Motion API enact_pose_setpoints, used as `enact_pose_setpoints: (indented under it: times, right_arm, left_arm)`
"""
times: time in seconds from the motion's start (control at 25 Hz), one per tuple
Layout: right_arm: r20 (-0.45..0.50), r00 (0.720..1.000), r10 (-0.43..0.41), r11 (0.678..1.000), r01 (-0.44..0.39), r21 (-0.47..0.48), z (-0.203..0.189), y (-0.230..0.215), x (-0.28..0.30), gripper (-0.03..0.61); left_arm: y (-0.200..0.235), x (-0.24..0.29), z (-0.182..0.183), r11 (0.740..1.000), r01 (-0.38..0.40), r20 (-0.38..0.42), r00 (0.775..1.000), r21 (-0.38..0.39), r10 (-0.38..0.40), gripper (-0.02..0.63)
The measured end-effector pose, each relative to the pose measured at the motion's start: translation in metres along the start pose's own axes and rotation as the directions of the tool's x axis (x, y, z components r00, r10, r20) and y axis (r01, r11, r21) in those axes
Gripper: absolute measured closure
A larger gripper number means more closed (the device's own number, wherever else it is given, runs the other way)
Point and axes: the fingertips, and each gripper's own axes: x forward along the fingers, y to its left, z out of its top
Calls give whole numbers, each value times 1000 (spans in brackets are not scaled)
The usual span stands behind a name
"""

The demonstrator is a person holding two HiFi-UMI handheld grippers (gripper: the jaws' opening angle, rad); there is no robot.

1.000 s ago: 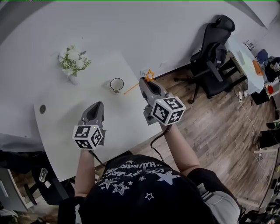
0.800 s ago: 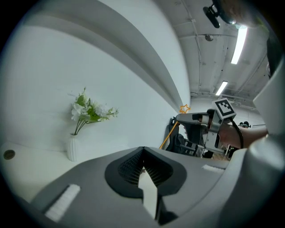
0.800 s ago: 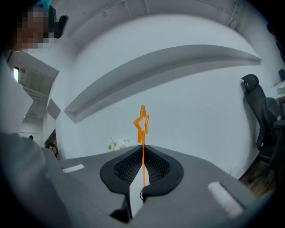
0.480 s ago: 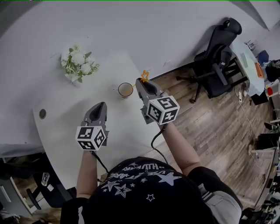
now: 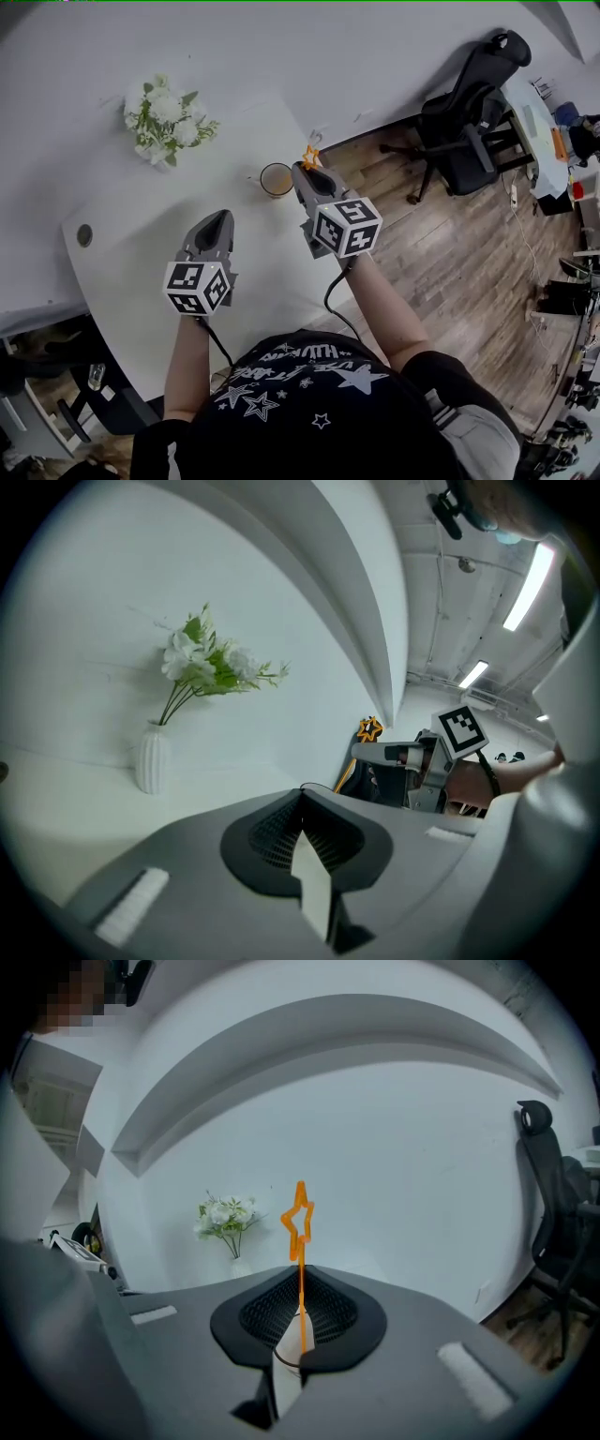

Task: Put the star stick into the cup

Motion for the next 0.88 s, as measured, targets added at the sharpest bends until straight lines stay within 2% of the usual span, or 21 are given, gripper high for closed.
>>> enact_pose_setpoints:
  times: [0.32,0.88]
  right_arm:
    - [8,1000,-25,999,25,33,-3,-15,4,548]
    - [-23,992,-125,990,127,61,-14,-50,6,514]
  left_arm:
    - [-5,2,-11,1000,27,-27,999,-12,-27,609]
    - [-9,1,-23,999,39,-44,998,-18,-40,609]
